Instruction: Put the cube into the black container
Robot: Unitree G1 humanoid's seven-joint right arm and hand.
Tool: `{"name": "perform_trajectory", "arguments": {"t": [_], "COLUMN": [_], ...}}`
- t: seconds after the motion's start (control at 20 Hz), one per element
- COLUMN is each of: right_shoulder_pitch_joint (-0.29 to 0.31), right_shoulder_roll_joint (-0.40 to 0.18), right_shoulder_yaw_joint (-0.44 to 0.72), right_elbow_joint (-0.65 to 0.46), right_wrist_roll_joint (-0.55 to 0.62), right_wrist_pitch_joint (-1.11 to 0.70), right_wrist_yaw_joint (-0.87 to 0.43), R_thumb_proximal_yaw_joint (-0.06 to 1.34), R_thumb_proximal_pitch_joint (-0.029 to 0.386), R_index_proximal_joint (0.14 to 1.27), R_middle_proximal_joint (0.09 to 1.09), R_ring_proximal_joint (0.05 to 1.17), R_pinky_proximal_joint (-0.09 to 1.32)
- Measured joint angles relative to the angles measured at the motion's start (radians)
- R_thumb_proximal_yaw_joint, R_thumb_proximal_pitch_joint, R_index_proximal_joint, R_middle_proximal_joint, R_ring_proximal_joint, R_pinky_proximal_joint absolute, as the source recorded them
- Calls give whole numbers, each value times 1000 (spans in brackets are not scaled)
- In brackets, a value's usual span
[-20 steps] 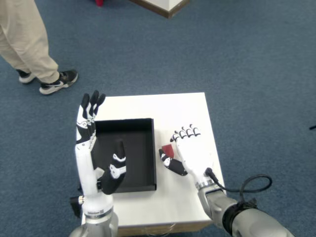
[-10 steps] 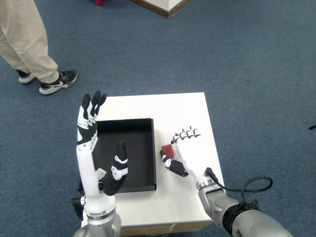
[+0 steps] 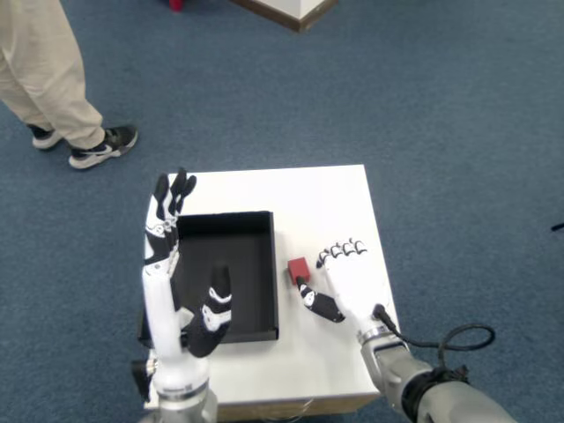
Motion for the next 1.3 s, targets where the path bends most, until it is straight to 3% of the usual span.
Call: {"name": "perform_trajectory", "arguments": {"t": [0.45,1.3], "right_shoulder_pitch_joint": [50,51], "right_shoulder_roll_joint": [12,21], "right_shoulder_yaw_joint": [-26,-21], "right_elbow_joint": [8,-50], "right_wrist_roll_joint": [-54,-60], "right_wrist_pitch_joint": [0,0], "right_wrist_yaw_joint": [8,-5], "R_thumb_proximal_yaw_joint": [289,306], "R_thumb_proximal_pitch_joint": [170,165], "R_index_proximal_joint": [673,597], "R_middle_proximal_joint": [407,359], "R_ring_proximal_joint": [346,295], "R_pinky_proximal_joint": [283,220]}}
